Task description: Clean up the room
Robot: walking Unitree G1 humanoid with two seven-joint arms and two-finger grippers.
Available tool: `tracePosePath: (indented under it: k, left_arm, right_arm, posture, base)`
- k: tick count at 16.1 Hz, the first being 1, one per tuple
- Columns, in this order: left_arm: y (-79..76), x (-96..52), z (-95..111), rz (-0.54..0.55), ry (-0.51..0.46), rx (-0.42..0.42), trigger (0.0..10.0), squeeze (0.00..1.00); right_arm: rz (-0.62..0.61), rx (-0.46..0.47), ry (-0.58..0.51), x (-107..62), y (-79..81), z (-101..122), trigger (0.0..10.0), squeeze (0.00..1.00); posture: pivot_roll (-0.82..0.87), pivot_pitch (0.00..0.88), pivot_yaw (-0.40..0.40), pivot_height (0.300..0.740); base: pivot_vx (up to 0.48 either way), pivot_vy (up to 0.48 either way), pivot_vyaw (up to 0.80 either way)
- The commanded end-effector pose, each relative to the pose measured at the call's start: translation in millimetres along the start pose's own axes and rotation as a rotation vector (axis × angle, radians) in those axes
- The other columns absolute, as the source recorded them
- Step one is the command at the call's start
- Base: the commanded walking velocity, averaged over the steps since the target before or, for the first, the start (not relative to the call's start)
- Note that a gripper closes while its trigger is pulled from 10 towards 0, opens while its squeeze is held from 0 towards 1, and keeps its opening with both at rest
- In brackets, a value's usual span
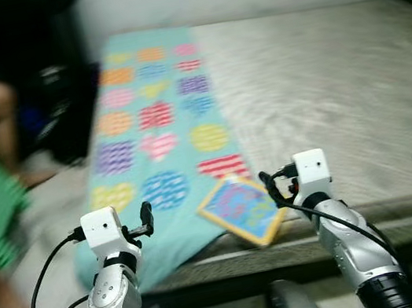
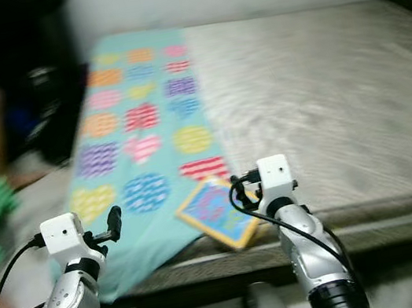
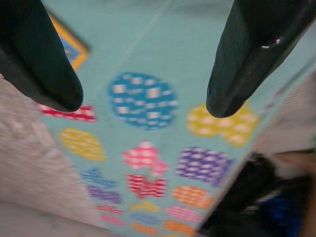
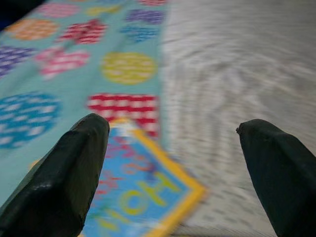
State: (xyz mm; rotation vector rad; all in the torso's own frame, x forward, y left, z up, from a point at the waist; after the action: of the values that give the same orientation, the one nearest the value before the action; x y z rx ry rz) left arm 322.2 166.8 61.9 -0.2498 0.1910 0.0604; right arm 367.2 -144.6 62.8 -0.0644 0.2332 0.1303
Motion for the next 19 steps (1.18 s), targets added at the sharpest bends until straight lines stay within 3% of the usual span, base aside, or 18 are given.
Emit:
tracePosePath:
  k: [1,5,11,19]
  left_arm:
    - [-5.8,2.7,1.3,-0.014,0.0,0.002,10.0,0.0]
    - [-5.7,3.6,2.4,-0.015,-0.003,0.003,10.0,0.0]
    - [-6.2,4.8,3.0,-0.014,-0.008,0.01,10.0,0.0]
    - [7.1,4.7,1.8,0.058,-0.006,-0.039,10.0,0.0]
  right_arm:
    - [-0.035,0.012,-0.016,1.1,-9.7,5.5,10.0,0.0]
    - [-0.053,0.016,-0.027,2.4,-12.6,8.1,10.0,0.0]
    - [-0.048,0.012,-0.039,2.6,-11.9,9.6,10.0,0.0]
    - [-0.013,0.021,-0.044,3.3,-6.0,11.0,10.0,0.0]
  posture:
    - [-0.1,0.0,-0.053,0.604]
    - [-0.1,0.0,-0.051,0.604]
    - [-0.1,0.0,-0.049,0.604]
    - [-0.1,0.0,-0.05,0.604]
  base:
    - [0.0,0.0,-0.8]
    - [0.0,0.0,-0.8]
    - [0.0,0.0,0.0]
    - [0.0,0.0,0.0]
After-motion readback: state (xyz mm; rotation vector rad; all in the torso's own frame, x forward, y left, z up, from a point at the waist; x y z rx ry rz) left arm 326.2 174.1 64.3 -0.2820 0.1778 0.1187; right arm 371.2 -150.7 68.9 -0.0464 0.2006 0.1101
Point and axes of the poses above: a point about 5 cm out from each wrist's last joint towards the gripper, its own x axis pointing out of the wrist towards the gripper, its own z axis along the axis of the wrist's last joint, y = z × x, the point moved 6 cm from there along x, pointing out of the wrist towards the gripper, and after that the axes turned 3 degrees about -x, right-handed, at the moved point
